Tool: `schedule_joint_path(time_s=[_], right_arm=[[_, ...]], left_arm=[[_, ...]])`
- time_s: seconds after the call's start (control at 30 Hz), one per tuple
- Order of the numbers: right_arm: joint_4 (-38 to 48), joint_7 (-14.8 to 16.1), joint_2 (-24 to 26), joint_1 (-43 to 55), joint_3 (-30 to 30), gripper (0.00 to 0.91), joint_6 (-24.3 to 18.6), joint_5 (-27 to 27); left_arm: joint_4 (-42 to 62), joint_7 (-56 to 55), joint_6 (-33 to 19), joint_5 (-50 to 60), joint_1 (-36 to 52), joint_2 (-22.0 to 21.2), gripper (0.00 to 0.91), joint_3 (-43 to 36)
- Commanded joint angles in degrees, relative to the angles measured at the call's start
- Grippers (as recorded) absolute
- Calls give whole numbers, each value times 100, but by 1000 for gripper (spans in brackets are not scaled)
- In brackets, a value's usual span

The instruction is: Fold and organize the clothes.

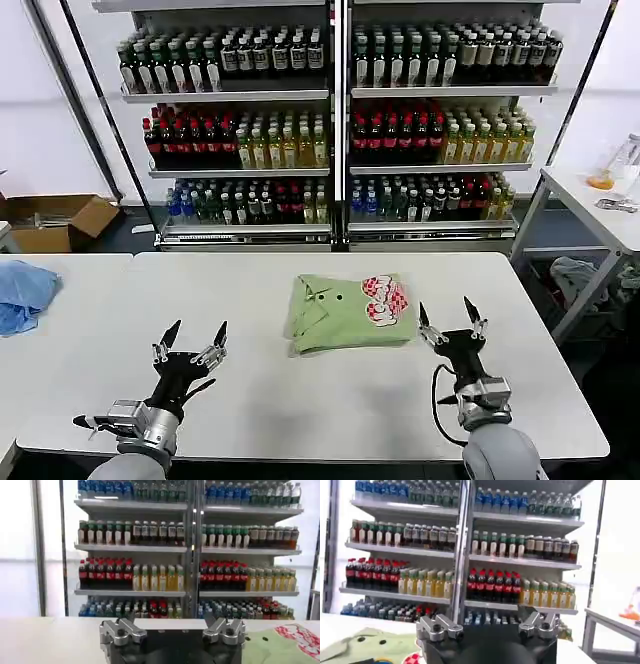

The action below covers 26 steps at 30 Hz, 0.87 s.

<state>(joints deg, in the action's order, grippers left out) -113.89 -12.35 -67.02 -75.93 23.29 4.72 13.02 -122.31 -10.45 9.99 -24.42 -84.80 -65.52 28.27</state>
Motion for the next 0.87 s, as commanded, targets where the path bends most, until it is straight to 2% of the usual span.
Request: schedule_joint_path(time_s=[0.03,0.5,0.87], right_arm=[[-711,-131,26,-808,312,907,-88,4],[-912,-82,30,-1073,367,907,-7,-243],[-985,-171,-63,-1167,428,907,21,-385]], left_arm=[[-59,39,5,46,-43,16,907,16],[-216,121,-35,79,-235,-28,907,69],[-205,168,-73,64,-221,66,907,67]])
